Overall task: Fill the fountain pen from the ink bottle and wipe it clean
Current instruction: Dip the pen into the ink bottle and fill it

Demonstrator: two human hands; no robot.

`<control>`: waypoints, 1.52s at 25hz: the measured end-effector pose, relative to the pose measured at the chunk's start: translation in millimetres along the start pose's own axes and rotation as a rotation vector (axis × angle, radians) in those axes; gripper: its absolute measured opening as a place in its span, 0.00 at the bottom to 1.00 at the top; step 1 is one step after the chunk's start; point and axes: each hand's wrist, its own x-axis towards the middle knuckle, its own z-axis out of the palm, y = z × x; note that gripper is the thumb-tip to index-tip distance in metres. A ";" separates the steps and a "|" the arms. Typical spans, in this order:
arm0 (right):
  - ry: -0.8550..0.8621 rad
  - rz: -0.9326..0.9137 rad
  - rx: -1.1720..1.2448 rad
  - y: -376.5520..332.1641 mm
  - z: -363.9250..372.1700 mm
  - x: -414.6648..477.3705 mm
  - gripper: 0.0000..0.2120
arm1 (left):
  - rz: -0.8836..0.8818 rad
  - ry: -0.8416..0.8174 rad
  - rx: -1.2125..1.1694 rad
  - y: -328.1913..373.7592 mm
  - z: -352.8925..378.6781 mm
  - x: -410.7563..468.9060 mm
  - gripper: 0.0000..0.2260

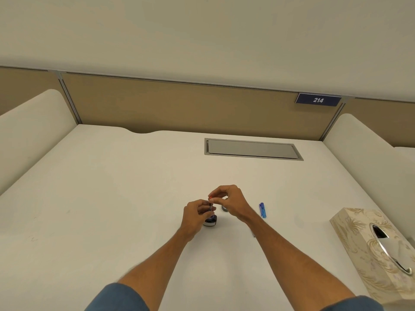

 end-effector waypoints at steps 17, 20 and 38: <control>-0.003 -0.022 0.010 -0.3 -1.1 0.1 0.04 | 0.002 0.004 0.004 1.2 0.1 -0.9 0.11; -0.031 -0.006 0.028 0.3 -1.4 -0.3 0.06 | -0.001 0.004 0.005 1.6 0.1 -0.5 0.11; -0.050 -0.006 0.004 0.0 0.5 -0.2 0.05 | 0.003 0.002 -0.023 1.3 0.9 -1.4 0.11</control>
